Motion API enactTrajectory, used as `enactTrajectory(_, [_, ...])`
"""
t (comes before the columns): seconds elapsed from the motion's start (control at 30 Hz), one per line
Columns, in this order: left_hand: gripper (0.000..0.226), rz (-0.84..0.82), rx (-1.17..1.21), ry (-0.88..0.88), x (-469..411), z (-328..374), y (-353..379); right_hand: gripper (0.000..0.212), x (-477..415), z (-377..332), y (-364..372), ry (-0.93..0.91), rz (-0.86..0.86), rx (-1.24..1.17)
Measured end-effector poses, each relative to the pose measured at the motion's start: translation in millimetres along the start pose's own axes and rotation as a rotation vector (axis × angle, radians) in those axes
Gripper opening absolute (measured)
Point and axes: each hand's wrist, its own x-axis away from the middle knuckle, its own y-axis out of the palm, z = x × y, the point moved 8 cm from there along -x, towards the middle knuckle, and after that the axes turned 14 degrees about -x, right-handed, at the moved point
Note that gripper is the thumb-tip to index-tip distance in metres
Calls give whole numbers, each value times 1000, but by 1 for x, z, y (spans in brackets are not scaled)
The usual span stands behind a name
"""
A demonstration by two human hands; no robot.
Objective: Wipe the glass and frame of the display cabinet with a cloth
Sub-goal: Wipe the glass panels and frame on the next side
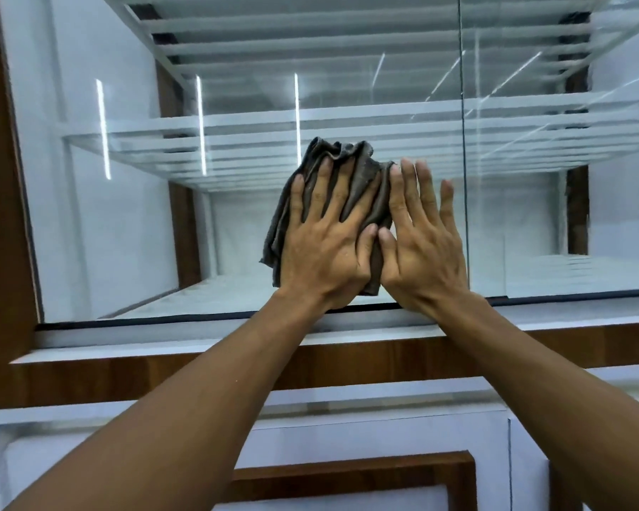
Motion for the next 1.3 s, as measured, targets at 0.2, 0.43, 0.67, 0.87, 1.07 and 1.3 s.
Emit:
enactTrajectory(0.2, [67,-27,-92,-55,36,-85,-3,75,-16,-44,36,-33,-44,6])
enactTrajectory(0.43, [67,-42,-103,-159,83,-192,-12,74,-41,-106,83,-163,-128,73])
enactTrajectory(0.67, [66,-31,-87,-181,119,-267,-20,76,-43,-135,106,-146,-131,101])
enactTrajectory(0.87, [71,-89,-132,-272,130,-278,-17,78,-38,-134,105,-177,-170,122])
enactTrajectory(1.07, [73,-186,-234,222,127,-247,-17,75,-25,-128,100,-286,-235,145])
enactTrajectory(1.3, [74,-198,-246,325,110,-194,-9,74,-25,-130,97,-285,-221,119])
